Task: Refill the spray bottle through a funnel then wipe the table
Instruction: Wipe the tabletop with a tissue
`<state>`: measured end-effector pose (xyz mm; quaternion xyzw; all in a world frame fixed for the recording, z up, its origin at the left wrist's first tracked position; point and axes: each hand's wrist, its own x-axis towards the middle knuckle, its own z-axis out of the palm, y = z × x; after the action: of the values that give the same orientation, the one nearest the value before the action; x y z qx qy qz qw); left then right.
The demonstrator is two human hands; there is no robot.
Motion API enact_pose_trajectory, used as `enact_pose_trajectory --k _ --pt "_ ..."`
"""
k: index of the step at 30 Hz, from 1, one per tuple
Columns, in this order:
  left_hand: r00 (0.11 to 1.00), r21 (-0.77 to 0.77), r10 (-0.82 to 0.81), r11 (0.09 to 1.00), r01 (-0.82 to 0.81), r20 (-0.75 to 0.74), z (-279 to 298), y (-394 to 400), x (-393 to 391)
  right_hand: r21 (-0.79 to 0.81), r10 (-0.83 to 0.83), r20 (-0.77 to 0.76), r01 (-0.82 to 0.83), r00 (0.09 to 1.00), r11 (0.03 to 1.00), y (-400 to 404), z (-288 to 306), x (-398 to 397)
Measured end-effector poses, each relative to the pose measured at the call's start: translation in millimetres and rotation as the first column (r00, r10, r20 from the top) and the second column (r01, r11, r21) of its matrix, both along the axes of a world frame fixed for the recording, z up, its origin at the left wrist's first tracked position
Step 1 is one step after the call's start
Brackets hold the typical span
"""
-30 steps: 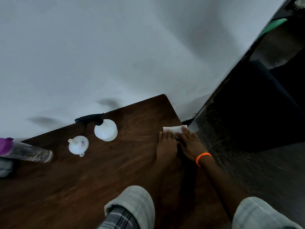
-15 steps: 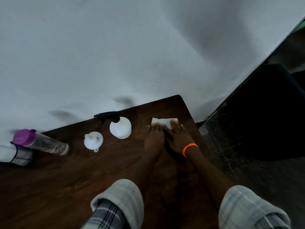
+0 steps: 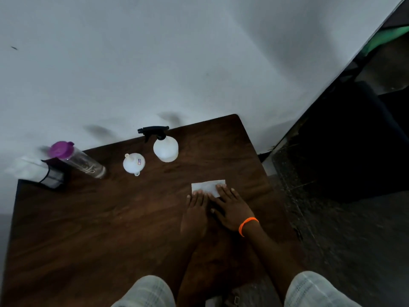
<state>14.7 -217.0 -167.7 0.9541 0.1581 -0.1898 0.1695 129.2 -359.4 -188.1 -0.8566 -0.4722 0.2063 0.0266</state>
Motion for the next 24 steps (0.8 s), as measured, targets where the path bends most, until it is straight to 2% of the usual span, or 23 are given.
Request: enact_pose_trajectory --k 4,5,7,9,10,12,14,17,21,23,24 --pt "1.0 -0.052 -0.004 0.999 0.005 0.019 -2 -39 -43 -0.018 0.023 -0.016 -0.023 1.0 1.0 -41 8 -36" --pt "1.0 -0.054 -0.022 0.998 0.021 -0.018 -2 -47 -50 -0.015 0.021 -0.014 -0.021 1.0 1.0 -51 10 -43" --pt "0.996 -0.016 -0.054 0.998 0.053 -0.069 -3 -66 -67 -0.022 0.022 -0.005 -0.022 1.0 1.0 -71 14 -58" --pt "0.993 0.03 -0.103 0.994 0.105 -0.057 -6 -86 -84 -0.043 0.026 -0.01 -0.027 1.0 0.999 -93 15 -72" --pt "0.991 0.011 -0.099 0.995 0.1 -0.086 -6 -96 -90 -0.045 0.024 -0.006 -0.024 1.0 0.999 -104 16 -76" --pt "0.993 -0.067 -0.107 0.992 0.103 -0.051 11 -118 -97 -0.036 0.023 0.005 -0.023 1.0 0.999 -127 18 -84" --pt "0.976 -0.051 -0.201 0.979 0.197 -0.083 12 -144 -108 -0.039 0.031 -0.01 -0.032 0.999 0.999 -151 18 -89" --pt "0.972 -0.044 -0.232 0.972 0.23 -0.036 4 -171 -112 -0.056 0.002 -0.032 -0.004 1.0 0.998 -179 23 -90" --pt "0.982 -0.134 -0.184 0.975 0.178 -0.034 16 -183 -101 -0.018 -0.15 -0.1 0.149 0.984 0.989 -194 32 -84" --pt "0.997 -0.223 -0.073 0.972 0.075 0.02 18 -184 -98 0.09 -0.329 -0.172 0.347 0.929 0.934 -190 39 -81" --pt "0.993 -0.297 0.046 0.955 -0.011 0.112 18 -185 -98 0.127 -0.449 -0.211 0.48 0.868 0.868 -187 41 -81"
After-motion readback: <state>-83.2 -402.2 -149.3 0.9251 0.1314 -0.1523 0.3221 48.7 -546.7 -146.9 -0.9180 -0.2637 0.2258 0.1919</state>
